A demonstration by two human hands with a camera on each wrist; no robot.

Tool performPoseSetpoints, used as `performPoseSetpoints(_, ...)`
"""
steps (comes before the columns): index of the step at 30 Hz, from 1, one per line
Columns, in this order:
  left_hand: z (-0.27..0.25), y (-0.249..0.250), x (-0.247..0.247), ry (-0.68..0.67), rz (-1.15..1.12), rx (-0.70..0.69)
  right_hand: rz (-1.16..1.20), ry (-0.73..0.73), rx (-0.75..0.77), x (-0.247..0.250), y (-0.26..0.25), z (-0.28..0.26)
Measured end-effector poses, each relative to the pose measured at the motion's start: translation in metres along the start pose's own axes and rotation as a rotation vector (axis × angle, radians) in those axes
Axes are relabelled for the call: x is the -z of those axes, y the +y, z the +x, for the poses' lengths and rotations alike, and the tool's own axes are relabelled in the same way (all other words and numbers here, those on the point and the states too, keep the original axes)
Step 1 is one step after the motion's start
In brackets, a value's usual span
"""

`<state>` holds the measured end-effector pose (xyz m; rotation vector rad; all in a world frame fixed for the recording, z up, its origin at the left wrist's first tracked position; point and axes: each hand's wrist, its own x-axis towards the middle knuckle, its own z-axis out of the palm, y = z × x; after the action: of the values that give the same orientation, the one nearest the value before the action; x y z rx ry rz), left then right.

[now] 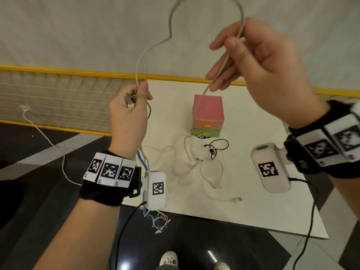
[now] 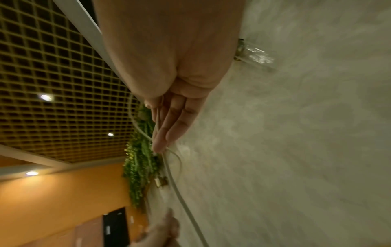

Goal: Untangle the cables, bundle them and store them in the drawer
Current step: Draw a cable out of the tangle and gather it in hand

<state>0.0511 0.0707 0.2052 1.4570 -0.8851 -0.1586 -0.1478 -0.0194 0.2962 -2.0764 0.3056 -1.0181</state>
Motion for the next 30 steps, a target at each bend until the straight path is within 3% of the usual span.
performPoseSetpoints(9, -0.014, 0.012, -0.001, 0.013, -0.013, -0.039, 0.233, -0.130, 0.017, -0.014, -0.063, -0.016)
performPoseSetpoints(12, -0.018, 0.011, -0.001, -0.017, -0.007, -0.003, 0.314, -0.158, -0.068, -0.016, -0.062, -0.020)
performPoseSetpoints(14, -0.019, 0.009, -0.001, -0.071, 0.025, 0.031, 0.317, -0.204, -0.219, -0.018, -0.052, -0.024)
performPoseSetpoints(16, -0.021, 0.006, -0.001, -0.173, 0.092, 0.060, 0.167, -0.352, -0.413, -0.021, -0.036, -0.031)
performPoseSetpoints(18, -0.024, 0.005, -0.001, -0.341, 0.201, 0.069, -0.156, -0.576, -0.573, -0.024, -0.015, -0.041)
performPoseSetpoints(21, -0.028, 0.002, 0.000, -0.615, 0.365, 0.126, -0.692, -0.860, -0.700, -0.020, 0.017, -0.054)
performPoseSetpoints(23, -0.029, 0.000, -0.002, -0.740, 0.444, 0.172, -0.845, -0.952, -0.727, -0.016, 0.036, -0.059)
performPoseSetpoints(25, -0.029, -0.001, -0.006, -0.765, 0.470, 0.165, -0.808, -0.924, -0.653, -0.014, 0.046, -0.059)
performPoseSetpoints(30, -0.031, 0.004, -0.025, -0.615, 0.243, 0.052, -0.470, -0.681, -0.439, -0.035, 0.061, -0.050)
